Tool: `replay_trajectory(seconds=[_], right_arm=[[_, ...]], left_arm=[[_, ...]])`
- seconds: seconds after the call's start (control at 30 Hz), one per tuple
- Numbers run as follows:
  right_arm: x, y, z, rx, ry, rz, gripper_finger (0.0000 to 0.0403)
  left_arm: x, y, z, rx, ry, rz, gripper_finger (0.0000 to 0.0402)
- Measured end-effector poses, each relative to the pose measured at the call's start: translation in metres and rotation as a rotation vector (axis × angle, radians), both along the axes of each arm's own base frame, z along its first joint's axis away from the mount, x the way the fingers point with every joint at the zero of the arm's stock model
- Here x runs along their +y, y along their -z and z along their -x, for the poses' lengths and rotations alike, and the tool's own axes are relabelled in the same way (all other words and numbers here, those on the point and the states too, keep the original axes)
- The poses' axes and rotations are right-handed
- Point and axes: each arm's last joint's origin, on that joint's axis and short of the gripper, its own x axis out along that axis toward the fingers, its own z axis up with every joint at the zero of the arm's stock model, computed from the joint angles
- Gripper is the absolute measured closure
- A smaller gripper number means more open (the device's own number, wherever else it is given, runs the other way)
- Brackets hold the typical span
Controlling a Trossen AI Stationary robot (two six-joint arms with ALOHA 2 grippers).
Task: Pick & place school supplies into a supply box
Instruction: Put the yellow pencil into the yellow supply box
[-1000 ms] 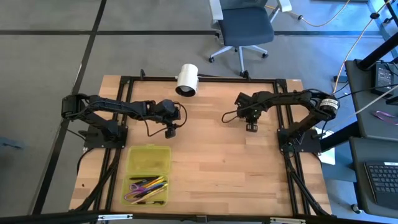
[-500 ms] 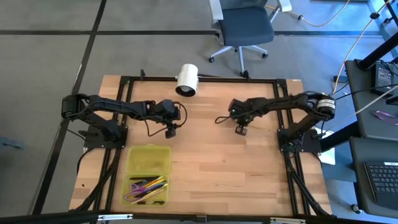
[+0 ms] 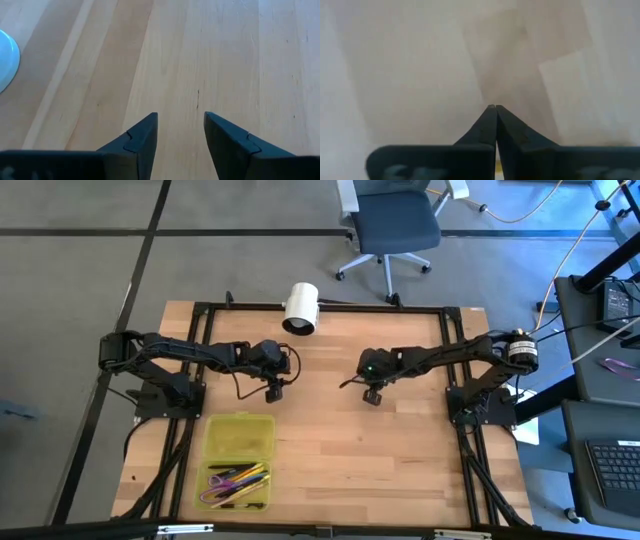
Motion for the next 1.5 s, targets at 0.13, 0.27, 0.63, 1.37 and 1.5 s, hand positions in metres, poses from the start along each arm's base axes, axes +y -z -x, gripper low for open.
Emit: replay_trajectory(seconds=[0.13,0.27,0.63,1.37,1.5], right_arm=[[0.005,-0.001,-0.002,0.008,-0.035,0.079,0.0397],[0.005,-0.002,0.002,0.086,-0.067,0.188,0.0393],[0.009,0.011,0.016,0.156,-0.117,0.143,0.0359],[0.025,-0.051,0.099,-0.69,-0.241,0.321,0.0356],[0.025,-0.054,0.109,-0.772,-0.205,0.352,0.0356]], left_arm=[[0.0,0.0,0.0,0.002,0.022,-0.018,0.0255],[0.001,-0.005,-0.006,-0.081,0.04,-0.026,0.026],[-0.001,-0.007,-0.029,-0.305,0.228,0.009,0.0277],[0.003,0.039,-0.068,-0.535,0.313,0.059,0.0304],[0.001,0.035,-0.071,-0.567,0.319,0.036,0.0304]])
